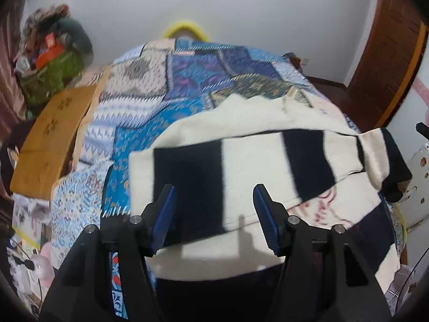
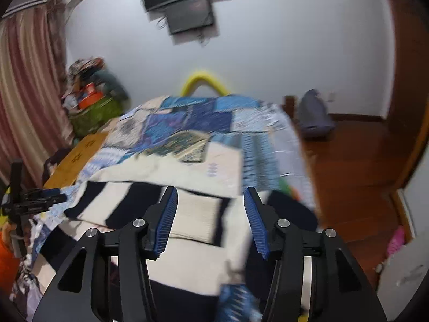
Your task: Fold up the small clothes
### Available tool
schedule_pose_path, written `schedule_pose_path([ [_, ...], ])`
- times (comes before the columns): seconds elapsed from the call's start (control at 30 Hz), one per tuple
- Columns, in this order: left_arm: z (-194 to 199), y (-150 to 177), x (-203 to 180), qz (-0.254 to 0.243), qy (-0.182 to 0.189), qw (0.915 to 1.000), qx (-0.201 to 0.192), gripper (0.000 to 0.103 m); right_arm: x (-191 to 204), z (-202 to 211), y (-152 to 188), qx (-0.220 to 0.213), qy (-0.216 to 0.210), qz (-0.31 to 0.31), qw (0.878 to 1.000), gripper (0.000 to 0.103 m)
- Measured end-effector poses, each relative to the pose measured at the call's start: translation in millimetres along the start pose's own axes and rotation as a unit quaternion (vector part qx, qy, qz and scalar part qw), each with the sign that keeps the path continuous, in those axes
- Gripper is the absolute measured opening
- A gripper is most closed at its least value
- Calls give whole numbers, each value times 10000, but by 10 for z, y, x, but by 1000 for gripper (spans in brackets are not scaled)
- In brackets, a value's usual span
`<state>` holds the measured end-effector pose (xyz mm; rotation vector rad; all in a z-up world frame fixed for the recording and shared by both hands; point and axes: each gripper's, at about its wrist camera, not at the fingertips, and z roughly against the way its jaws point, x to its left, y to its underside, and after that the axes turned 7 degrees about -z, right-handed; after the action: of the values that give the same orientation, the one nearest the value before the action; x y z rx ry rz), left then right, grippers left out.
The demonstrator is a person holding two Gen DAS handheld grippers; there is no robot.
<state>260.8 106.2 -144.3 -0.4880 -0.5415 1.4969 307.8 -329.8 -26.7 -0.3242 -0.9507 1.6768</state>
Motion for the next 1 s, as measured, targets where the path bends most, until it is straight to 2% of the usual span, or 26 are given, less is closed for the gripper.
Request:
schedule_pose_path([
  [0.13, 38, -11, -230, -164, 112, 9998, -49, 62, -407, 135, 63, 0, 459, -328, 9984, 61],
  [0.27, -19, 16, -431, -326, 182, 9993, 48, 62, -836, -53, 301, 473, 784, -832, 9923, 61],
  [0.37, -54, 51, -531, -366, 242, 9989, 136, 62, -1076, -334, 565, 966, 692, -1347, 9837, 61],
  [0.47, -74, 88, -572, -391, 266, 9987, 198, 62, -1227, -595, 810, 1386, 165, -2099, 9677, 61],
  [0.5, -78, 101, -578, -403, 265, 9986, 215, 62, -1234, -664, 865, 1431, 25, -2263, 9635, 59],
  [0.57, -77, 124, -574, -410, 256, 9986, 227, 62, -1196, -687, 876, 1376, -119, -2273, 9640, 38],
  [0.6, -75, 133, -564, -412, 237, 9986, 228, 62, -1158, -686, 854, 1339, -97, -2223, 9657, 32],
  [0.63, -74, 138, -554, -412, 223, 9987, 220, 62, -1118, -676, 818, 1317, -67, -2127, 9682, 19],
  [0.67, -67, 146, -538, -401, 208, 9988, 208, 62, -1070, -673, 783, 1308, -57, -2028, 9704, 11],
  [0.83, -21, 181, -392, -236, 214, 9994, 129, 62, -874, -511, 557, 1010, 33, -1482, 9838, 9],
  [1.0, 45, 246, -241, -121, 172, 9998, 45, 62, -476, -464, 232, 693, -198, -1002, 9923, 9],
])
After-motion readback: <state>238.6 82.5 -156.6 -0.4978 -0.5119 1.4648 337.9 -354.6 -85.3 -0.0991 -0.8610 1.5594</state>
